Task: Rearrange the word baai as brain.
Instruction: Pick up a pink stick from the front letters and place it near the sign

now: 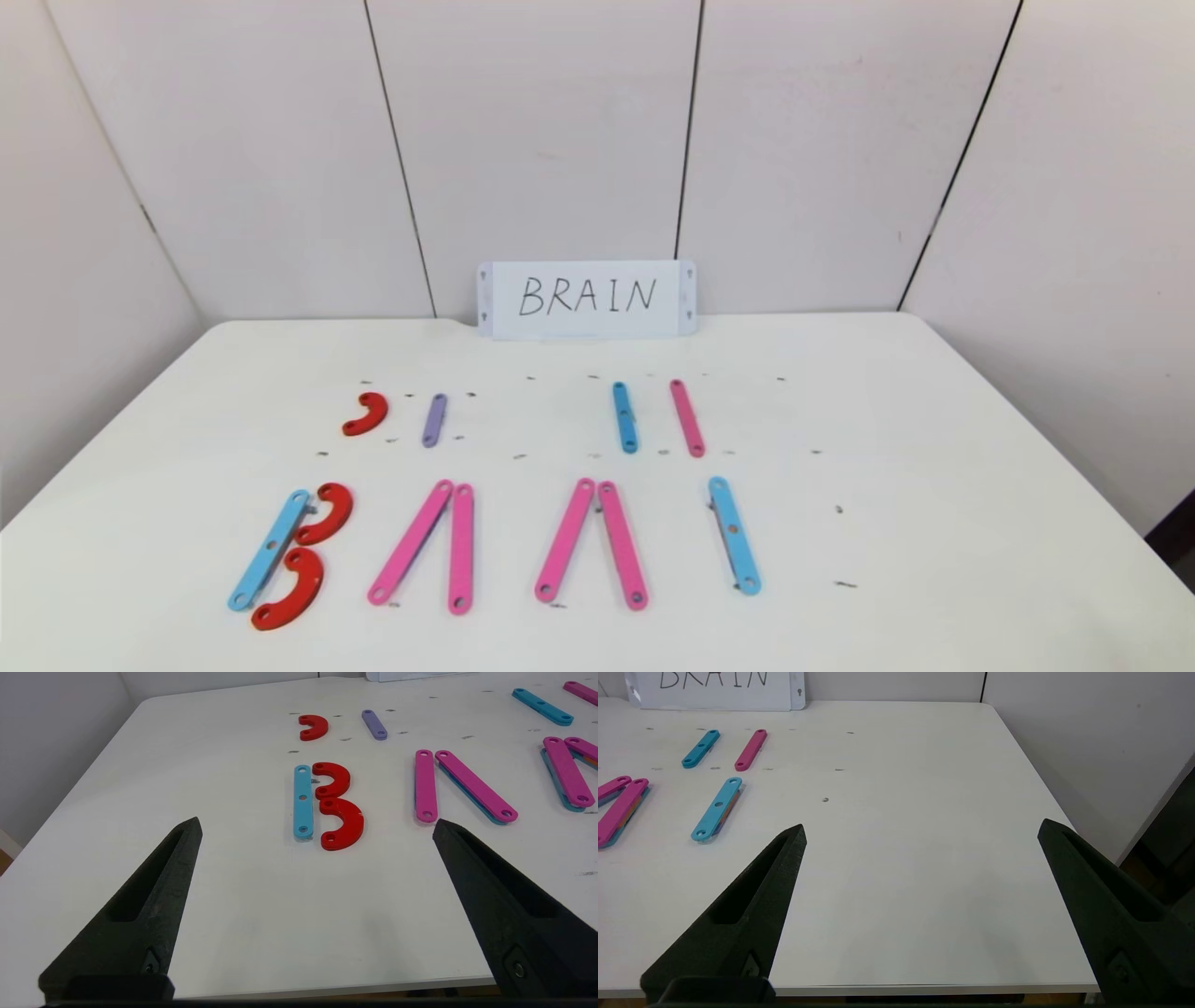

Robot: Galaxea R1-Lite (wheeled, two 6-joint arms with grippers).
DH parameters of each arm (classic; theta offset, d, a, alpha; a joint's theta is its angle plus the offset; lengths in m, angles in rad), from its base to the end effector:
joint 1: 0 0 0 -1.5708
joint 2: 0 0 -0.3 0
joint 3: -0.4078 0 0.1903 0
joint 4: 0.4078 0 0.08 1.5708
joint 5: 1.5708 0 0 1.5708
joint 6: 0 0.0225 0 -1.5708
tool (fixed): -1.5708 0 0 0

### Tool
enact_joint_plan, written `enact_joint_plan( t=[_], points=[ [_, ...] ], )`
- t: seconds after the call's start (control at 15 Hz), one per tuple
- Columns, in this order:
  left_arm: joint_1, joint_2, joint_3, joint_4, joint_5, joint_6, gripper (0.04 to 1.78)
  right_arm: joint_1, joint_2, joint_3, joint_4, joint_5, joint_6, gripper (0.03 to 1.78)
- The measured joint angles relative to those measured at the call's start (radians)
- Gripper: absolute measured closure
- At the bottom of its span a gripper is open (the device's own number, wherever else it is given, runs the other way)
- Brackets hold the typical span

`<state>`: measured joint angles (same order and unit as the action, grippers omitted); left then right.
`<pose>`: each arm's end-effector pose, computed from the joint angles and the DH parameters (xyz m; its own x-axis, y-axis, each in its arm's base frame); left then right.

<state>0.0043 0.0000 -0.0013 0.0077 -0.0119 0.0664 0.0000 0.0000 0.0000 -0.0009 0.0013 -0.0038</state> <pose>-0.0229 -0.0004 0.0750 1.0000 -0.0076 -0.0064 0.0080 0.9978 0.0663 -0.0228 0.0000 0.0756 1.0000 0.0013 0.0009 -0.0013 1.0000 -0.0038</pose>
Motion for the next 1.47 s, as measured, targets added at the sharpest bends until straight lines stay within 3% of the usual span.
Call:
enact_joint_plan(
  t=[0.67,1.0,1.47],
  points=[
    [0.000,0.003,-0.042,0.023,0.012,-0.043,0.08,0.000,0.001,-0.024,0.001,-0.001,0.001,0.07],
    [-0.003,0.125,-0.220,0.047,0.014,-0.044,0.08,0.009,0.127,-0.256,0.005,0.006,0.071,0.07],
    [-0.007,0.554,-0.670,0.042,-0.019,-0.048,0.08,0.063,0.489,-0.634,-0.003,0.010,0.078,0.07]
  ],
)
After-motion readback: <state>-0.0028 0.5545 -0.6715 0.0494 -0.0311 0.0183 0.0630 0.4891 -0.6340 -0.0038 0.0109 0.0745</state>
